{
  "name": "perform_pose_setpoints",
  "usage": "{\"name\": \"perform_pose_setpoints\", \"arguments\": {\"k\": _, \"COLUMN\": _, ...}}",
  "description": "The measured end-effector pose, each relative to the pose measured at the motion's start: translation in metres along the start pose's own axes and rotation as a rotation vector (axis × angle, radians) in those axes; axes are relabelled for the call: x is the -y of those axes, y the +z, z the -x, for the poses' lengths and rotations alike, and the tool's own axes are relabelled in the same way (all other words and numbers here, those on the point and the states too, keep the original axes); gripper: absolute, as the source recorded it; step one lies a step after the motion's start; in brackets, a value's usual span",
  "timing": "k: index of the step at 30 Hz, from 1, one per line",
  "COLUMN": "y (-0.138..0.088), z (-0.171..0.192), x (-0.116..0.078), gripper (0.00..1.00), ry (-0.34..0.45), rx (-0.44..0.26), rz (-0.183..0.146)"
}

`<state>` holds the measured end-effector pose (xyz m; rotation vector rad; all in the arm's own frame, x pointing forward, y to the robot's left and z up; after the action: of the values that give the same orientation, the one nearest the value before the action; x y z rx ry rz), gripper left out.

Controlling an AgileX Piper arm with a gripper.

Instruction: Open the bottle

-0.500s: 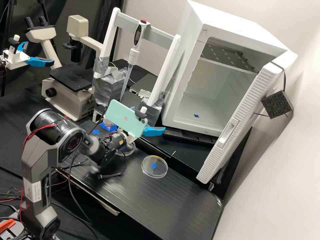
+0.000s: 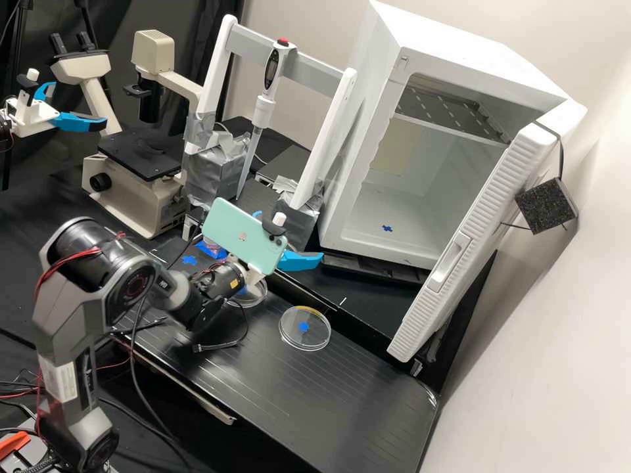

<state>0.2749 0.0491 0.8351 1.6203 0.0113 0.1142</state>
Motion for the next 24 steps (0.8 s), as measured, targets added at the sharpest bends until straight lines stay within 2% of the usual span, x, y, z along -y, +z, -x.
{"name": "perform_pose_setpoints", "arguments": {"k": 5, "y": -0.023, "z": 0.03, "x": 0.003, "gripper": 1.0, "ry": 0.028, "rx": -0.141, "rz": -0.019}}
{"name": "perform_pose_setpoints", "arguments": {"k": 8, "y": -0.036, "z": 0.046, "x": 0.016, "gripper": 1.0, "ry": -0.004, "rx": -0.221, "rz": -0.018}}
{"name": "perform_pose_setpoints", "arguments": {"k": 11, "y": -0.045, "z": 0.056, "x": 0.035, "gripper": 1.0, "ry": -0.079, "rx": -0.276, "rz": 0.008}}
{"name": "perform_pose_setpoints", "arguments": {"k": 13, "y": -0.047, "z": 0.059, "x": 0.045, "gripper": 1.0, "ry": -0.119, "rx": -0.286, "rz": 0.019}}
{"name": "perform_pose_setpoints", "arguments": {"k": 18, "y": -0.044, "z": 0.06, "x": 0.065, "gripper": 1.0, "ry": -0.187, "rx": -0.26, "rz": 0.038}}
{"name": "perform_pose_setpoints", "arguments": {"k": 24, "y": -0.035, "z": 0.056, "x": 0.077, "gripper": 1.0, "ry": -0.23, "rx": -0.216, "rz": 0.05}}
